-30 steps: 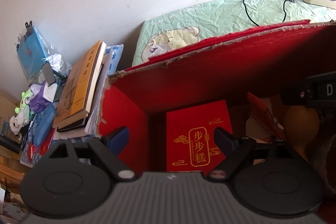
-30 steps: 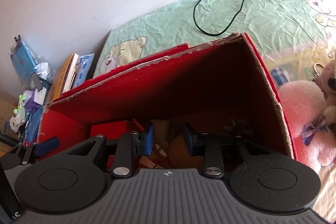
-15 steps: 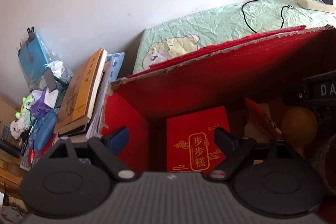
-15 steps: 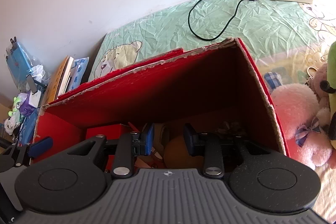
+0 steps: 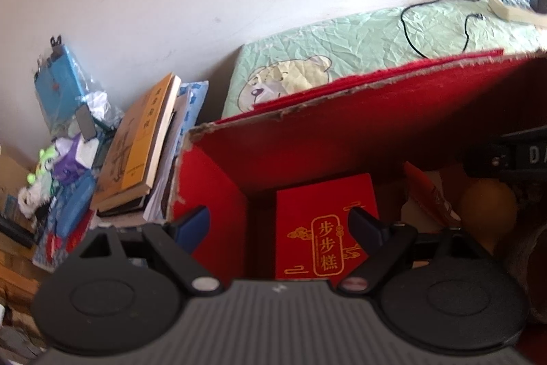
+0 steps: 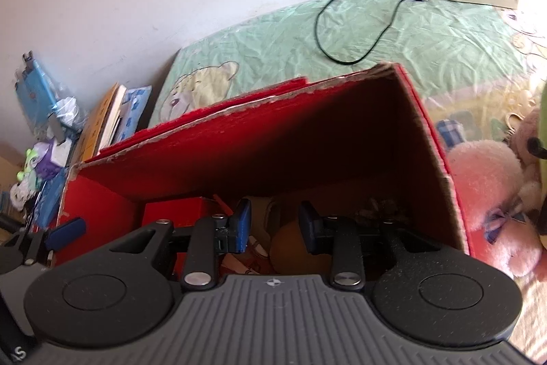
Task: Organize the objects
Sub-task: 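Raise the right gripper up and out of the red box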
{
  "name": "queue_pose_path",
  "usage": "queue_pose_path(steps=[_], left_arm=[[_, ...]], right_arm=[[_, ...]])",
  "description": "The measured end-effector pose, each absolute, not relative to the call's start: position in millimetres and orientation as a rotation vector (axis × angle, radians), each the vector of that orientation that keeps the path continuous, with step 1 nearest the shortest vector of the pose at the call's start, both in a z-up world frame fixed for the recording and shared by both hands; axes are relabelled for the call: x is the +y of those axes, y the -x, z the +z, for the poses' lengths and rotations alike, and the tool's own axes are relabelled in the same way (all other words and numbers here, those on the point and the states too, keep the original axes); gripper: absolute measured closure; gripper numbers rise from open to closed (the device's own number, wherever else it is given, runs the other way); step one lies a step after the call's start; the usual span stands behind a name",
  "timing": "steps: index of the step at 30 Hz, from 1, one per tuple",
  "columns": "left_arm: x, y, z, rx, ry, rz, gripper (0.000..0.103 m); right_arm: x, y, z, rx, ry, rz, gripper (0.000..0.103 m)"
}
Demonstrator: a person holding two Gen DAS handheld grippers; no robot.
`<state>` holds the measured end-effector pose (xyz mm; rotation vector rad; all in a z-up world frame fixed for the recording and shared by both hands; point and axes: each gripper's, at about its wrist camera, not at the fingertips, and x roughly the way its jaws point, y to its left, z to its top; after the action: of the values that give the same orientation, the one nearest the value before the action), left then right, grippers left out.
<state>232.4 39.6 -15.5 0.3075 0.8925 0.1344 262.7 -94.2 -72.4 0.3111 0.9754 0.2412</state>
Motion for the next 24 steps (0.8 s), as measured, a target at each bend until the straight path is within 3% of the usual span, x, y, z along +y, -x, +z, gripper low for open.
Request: queue_pose_path(steps=[24], left_arm=[[37.8,-124.1,54.0,0.809,-0.120,0.097,0.014]], right_arm=[[-111.4,-161.0,-12.5,0.775,-0.196,0.189,0.069]])
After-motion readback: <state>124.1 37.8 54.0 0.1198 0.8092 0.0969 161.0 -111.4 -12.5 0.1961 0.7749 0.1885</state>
